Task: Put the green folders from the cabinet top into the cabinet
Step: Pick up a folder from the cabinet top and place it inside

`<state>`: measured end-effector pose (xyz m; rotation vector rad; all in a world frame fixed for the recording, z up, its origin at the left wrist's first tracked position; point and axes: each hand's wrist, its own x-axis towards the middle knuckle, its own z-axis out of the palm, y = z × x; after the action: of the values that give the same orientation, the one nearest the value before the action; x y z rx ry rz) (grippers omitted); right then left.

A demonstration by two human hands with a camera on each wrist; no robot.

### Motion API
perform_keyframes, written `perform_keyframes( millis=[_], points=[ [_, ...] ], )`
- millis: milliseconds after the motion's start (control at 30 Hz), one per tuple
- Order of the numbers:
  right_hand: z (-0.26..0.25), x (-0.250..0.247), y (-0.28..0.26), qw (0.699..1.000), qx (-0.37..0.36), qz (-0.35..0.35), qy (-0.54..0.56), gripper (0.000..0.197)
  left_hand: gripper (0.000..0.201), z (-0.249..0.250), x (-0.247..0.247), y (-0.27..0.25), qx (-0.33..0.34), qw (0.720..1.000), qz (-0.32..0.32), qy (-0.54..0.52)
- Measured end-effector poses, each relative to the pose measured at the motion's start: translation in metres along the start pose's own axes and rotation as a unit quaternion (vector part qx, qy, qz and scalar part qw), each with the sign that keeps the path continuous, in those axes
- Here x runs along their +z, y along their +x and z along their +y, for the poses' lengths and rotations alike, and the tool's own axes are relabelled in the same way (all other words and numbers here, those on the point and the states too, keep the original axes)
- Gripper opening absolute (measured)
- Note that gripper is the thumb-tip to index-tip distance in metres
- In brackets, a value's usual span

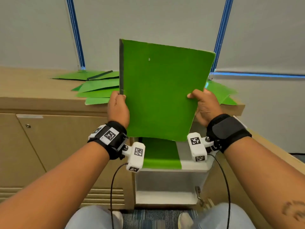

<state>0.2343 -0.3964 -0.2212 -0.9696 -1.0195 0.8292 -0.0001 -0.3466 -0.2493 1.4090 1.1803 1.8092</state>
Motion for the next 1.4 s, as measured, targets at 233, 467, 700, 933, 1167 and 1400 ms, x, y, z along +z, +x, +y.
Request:
perform_keyframes(
  millis=[233,467,700,933,1167,1400],
  points=[
    [0.083,-0.02,-0.022,0.997,0.079,-0.009,-0.013,0.02,0.011,-0.08,0.002,-0.05,-0.061,0.997,0.022,0.03],
    [0.174,-0.052,-0.026,0.985,0.164,-0.012,-0.052,0.029,0.022,-0.166,0.016,-0.096,-0.13,0.988,0.047,0.066],
    [0.23,-0.074,-0.009,0.979,0.198,0.007,-0.053,0.033,0.018,-0.218,0.035,-0.108,-0.149,0.985,0.026,0.078],
    [0.268,-0.097,0.014,0.977,0.202,0.038,-0.054,0.031,0.011,-0.247,0.059,-0.114,-0.146,0.985,-0.013,0.088],
    [0.294,-0.116,0.019,0.966,0.171,0.055,-0.186,0.055,0.02,-0.281,0.081,-0.09,-0.175,0.973,-0.062,0.135],
    [0.315,-0.12,0.037,0.97,0.173,0.071,-0.157,0.065,0.079,-0.296,0.092,-0.08,-0.186,0.936,-0.167,0.246]
  ],
)
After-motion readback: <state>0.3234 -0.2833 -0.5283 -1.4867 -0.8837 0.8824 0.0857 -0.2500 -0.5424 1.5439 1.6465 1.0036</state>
